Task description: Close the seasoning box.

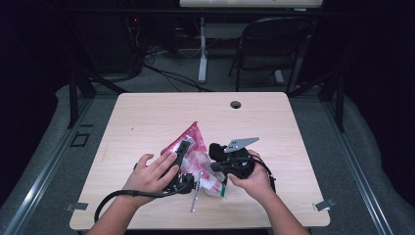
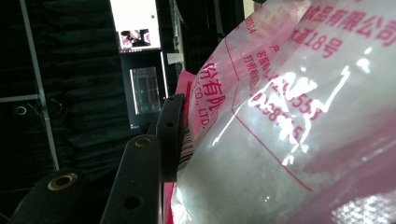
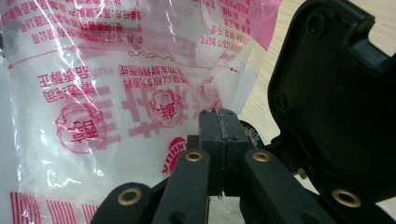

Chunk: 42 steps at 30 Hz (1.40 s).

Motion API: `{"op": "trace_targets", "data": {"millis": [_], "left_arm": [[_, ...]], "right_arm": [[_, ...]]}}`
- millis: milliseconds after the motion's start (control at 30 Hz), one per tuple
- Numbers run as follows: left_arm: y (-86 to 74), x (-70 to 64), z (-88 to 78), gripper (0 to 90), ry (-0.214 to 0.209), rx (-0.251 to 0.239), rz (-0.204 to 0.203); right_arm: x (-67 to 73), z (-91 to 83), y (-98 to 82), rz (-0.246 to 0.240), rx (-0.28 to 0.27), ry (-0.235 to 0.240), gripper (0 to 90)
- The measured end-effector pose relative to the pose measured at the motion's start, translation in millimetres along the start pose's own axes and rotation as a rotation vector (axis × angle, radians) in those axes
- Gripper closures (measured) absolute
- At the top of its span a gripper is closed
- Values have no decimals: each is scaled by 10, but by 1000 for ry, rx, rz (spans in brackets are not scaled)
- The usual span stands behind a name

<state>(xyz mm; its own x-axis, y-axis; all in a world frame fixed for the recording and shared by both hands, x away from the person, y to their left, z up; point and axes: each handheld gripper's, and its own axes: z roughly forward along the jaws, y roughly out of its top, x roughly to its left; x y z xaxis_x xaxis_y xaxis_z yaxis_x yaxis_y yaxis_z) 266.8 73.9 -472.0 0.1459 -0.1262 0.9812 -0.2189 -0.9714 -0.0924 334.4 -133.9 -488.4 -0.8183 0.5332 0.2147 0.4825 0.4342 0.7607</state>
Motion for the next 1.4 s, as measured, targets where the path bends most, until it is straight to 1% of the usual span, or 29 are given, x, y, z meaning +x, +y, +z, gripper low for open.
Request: {"op": "trace_targets", "data": {"millis": [167, 200, 267, 400, 433, 500, 533, 633, 667, 700, 767, 867, 933, 967, 1067, 1133, 1167, 1200, 1267, 1300, 1333, 1400], "left_arm": [[-3, -5, 3, 643, -2, -1, -3], [-3, -2, 2, 643, 6, -3, 4], [-7, -6, 4, 646, 4, -3, 3], [-15, -16, 4, 650, 6, -1, -5], [-20, -28, 4, 652, -8, 3, -19], [-23, -35, 4, 654, -6, 2, -18], [-26, -33, 3, 655, 4, -2, -14], [-38, -46, 1, 657, -3, 2, -18], [-44, -60, 1, 658, -13, 8, -31], [-46, -62, -1, 658, -5, 6, -28], [-52, -72, -1, 658, -5, 6, -31], [-73, -108, -1, 659, -22, 14, -48], [-84, -122, -2, 660, -23, 16, -57], [-86, -121, -3, 660, -14, 13, -54], [-99, -143, -6, 660, -25, 19, -66], [-106, -145, -4, 660, -16, 16, -62], [-111, -156, -4, 660, -28, 21, -74], [-111, -156, -4, 660, -28, 21, -74], [-127, -171, -4, 660, -33, 23, -86], [-130, -176, -4, 660, -35, 23, -89], [-135, -178, -5, 660, -28, 24, -83], [-142, -191, -4, 659, -34, 26, -89]], "right_arm": [[0, 2, 0, -2, 0, -1, 900], [1, 3, 0, -1, 1, -1, 900], [1, 5, -1, -2, 1, -1, 900], [0, 5, 0, -2, 2, -1, 900], [0, 7, -1, -2, 0, -2, 900], [1, 11, -1, -3, 1, -3, 900], [1, 10, -1, -3, 4, -3, 900], [3, 17, 0, -6, 7, 0, 900], [2, 20, 0, -7, 8, 0, 900], [2, 22, 0, -7, 9, 0, 900], [3, 25, 0, -7, 10, -2, 900], [8, 39, -4, -5, 9, -3, 900], [8, 42, -3, -3, 11, -3, 900], [9, 45, -3, -2, 10, -1, 900], [9, 47, -2, -7, 15, -1, 900], [9, 49, -3, -8, 16, -1, 900], [9, 49, -2, -8, 15, 0, 900], [10, 49, -2, -7, 14, -1, 900], [10, 46, -2, -6, 13, 0, 900], [10, 45, -1, -5, 12, -1, 900], [11, 47, -3, -3, 9, -1, 900], [10, 47, -3, -3, 10, -1, 900]]}}
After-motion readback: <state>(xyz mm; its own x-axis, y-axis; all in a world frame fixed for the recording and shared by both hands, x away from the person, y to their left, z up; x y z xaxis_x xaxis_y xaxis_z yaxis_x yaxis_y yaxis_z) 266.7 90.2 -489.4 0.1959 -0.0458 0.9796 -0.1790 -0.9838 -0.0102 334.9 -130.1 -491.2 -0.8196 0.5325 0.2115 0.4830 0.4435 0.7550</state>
